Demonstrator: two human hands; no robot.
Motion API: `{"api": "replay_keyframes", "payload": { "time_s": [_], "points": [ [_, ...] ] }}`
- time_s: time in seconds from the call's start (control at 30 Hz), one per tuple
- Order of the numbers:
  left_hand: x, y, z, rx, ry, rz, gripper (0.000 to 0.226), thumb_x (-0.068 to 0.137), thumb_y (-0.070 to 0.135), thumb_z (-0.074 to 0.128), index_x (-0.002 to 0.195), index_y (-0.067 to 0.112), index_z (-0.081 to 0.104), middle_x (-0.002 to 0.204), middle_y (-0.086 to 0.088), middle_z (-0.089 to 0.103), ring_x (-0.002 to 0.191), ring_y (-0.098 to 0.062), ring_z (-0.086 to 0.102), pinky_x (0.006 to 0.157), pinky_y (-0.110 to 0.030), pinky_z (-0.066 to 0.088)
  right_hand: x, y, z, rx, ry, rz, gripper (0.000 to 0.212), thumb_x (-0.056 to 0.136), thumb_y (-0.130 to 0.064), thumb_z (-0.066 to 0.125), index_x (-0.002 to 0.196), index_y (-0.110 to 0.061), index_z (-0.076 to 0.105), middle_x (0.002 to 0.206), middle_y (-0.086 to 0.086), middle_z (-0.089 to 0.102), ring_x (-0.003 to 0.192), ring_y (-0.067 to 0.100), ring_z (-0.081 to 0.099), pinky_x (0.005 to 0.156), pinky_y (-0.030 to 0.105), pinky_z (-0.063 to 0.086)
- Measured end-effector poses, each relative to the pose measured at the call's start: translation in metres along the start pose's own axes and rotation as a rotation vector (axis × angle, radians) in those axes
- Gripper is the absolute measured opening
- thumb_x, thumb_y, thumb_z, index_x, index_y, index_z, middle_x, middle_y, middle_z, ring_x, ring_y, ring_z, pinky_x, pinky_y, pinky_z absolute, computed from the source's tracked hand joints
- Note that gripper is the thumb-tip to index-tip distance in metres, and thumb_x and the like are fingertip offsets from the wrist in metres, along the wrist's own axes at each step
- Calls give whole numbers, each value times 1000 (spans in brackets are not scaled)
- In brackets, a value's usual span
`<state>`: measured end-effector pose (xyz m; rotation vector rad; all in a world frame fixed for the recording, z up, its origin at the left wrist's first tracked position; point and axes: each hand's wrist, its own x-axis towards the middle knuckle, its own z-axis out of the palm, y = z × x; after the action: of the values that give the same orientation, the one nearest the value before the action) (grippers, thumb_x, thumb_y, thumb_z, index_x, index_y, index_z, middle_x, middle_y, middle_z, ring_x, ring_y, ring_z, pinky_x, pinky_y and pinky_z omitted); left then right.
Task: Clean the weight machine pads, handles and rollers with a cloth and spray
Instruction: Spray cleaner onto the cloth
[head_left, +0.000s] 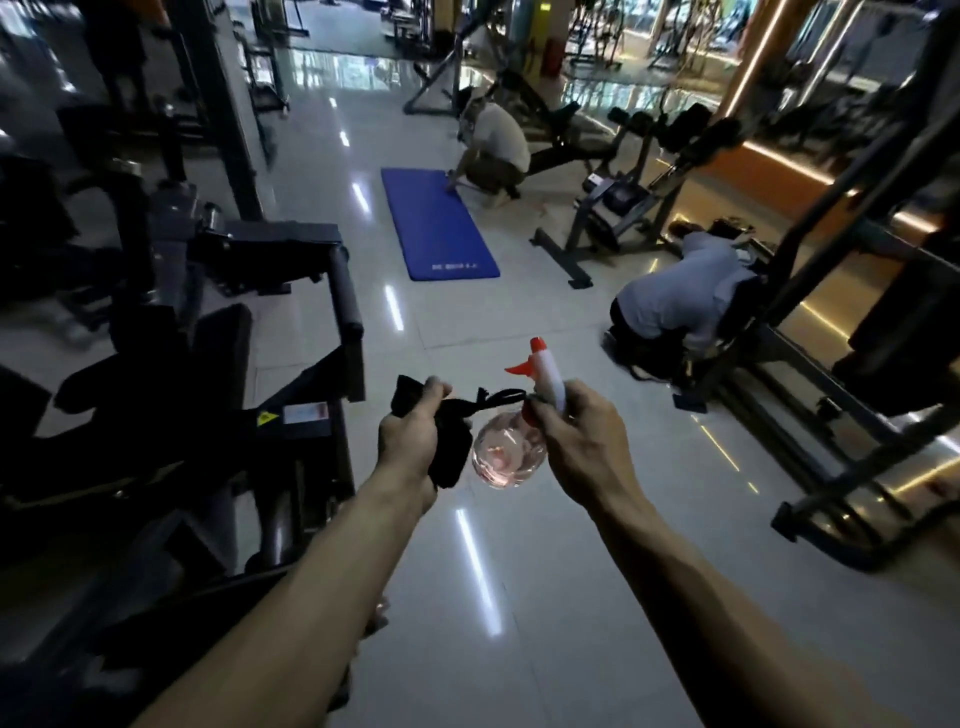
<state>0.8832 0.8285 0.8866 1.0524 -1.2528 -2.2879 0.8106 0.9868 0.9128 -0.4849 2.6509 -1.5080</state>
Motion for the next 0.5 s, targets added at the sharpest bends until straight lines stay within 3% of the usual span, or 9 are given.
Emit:
{"api": "replay_keyframes", "payload": {
  "time_s": [0.1,0.27,0.5],
  "points": [
    [31,1,44,-21,30,-40,29,94,50,68,84,22,68,77,-16,70,45,-22,58,38,-24,40,54,23,-22,44,-11,21,18,89,-36,67,87,-18,69,79,-2,73,74,18,69,66,40,56],
    [108,8,88,-53,146,-72,37,87,54,74,74,22,62,81,-15,67,53,-23,60,47,-23,44,153,37,-6,50,-138,6,15,93,-30,67,87,-17,69,82,-2,72,75,15,67,63,33,48],
    [275,46,127,-116,233,-90,32,89,42,70,68,23,55,69,-6,66,50,-20,62,49,-22,44,334,39,63,10,-298,-46,32,84,-48,65,90,-17,69,83,-1,72,79,19,69,75,49,58]
  ]
}}
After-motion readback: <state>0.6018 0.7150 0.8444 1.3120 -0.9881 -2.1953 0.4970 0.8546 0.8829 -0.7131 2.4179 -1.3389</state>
